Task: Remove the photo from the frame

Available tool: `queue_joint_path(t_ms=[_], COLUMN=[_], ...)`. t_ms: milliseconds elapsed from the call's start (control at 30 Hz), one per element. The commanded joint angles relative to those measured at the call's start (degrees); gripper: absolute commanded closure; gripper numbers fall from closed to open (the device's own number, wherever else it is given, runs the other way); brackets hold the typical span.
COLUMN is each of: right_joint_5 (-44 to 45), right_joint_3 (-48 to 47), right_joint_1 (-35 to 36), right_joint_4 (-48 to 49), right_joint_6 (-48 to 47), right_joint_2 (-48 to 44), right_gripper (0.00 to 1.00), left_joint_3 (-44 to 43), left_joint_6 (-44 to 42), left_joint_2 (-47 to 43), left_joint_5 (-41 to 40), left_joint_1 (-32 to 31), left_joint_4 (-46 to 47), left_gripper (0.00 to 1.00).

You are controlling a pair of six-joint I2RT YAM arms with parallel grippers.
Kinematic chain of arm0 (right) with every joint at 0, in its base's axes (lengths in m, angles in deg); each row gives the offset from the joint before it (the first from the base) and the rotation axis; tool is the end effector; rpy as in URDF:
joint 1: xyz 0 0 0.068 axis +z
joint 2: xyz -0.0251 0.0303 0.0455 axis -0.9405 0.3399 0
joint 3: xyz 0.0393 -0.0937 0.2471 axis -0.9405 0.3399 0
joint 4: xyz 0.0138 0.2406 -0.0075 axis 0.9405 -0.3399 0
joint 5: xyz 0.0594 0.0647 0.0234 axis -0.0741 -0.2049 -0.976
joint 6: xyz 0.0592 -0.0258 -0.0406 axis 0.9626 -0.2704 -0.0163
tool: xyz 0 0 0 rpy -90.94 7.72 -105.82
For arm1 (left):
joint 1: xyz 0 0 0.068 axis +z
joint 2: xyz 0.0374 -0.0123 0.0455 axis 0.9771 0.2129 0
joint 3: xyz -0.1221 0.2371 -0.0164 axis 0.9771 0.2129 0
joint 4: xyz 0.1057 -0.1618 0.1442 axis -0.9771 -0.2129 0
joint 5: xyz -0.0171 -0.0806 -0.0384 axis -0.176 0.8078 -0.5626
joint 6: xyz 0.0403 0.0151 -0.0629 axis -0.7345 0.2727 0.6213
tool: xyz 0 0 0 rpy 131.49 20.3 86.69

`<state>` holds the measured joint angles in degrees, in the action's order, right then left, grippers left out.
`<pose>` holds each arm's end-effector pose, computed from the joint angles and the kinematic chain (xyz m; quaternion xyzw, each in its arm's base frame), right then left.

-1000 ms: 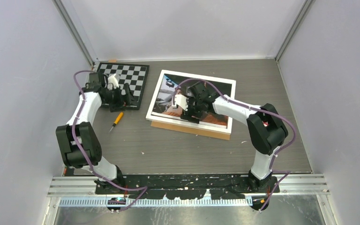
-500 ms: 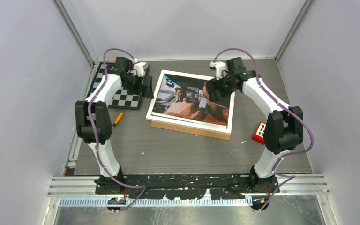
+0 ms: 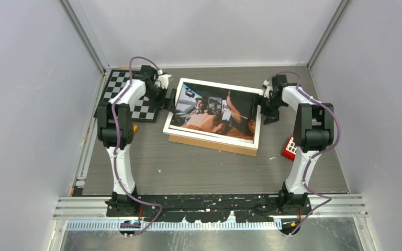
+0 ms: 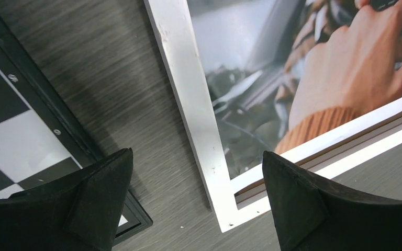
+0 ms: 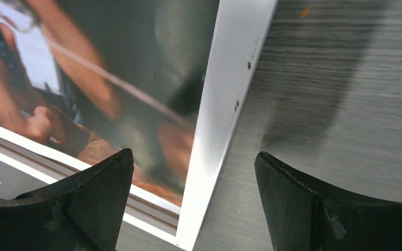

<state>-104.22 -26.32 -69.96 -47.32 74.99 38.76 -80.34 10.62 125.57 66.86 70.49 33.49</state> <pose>0.3812 0.0216 0.1670 0.0187 0.9754 0.1658 0.1438 0.4297 -0.0825 0.1838 0.1776 0.9408 -0.2142 0.1935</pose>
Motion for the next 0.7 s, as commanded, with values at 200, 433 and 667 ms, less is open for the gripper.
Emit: queue_joint_path(t_ms=[200,433,667], right_joint_5=[-9.61,-15.14,-15.88], right_joint_3=[-11.17,-20.40,-22.54], right_joint_1=[0.63,0.63,1.14], right_joint_4=[-1.33,-2.27,-3.62], right_joint_6=[4.77,4.56,3.55], right_joint_2=[12.92,21.38,21.93], right_gripper=[0.20,0.28,0.28], left_joint_3=[12.55,18.87,19.08], left_joint_6=[1.87,2.30,2.10], left_joint_2=[-4.24,-7.69,-9.80], left_joint_5=[1.51,3.01,2.60], left_joint_1=[-2.77,-4.05,-4.31], left_joint_4=[2.51,3.94,2.61], left_gripper=[0.07,0.10,0.10])
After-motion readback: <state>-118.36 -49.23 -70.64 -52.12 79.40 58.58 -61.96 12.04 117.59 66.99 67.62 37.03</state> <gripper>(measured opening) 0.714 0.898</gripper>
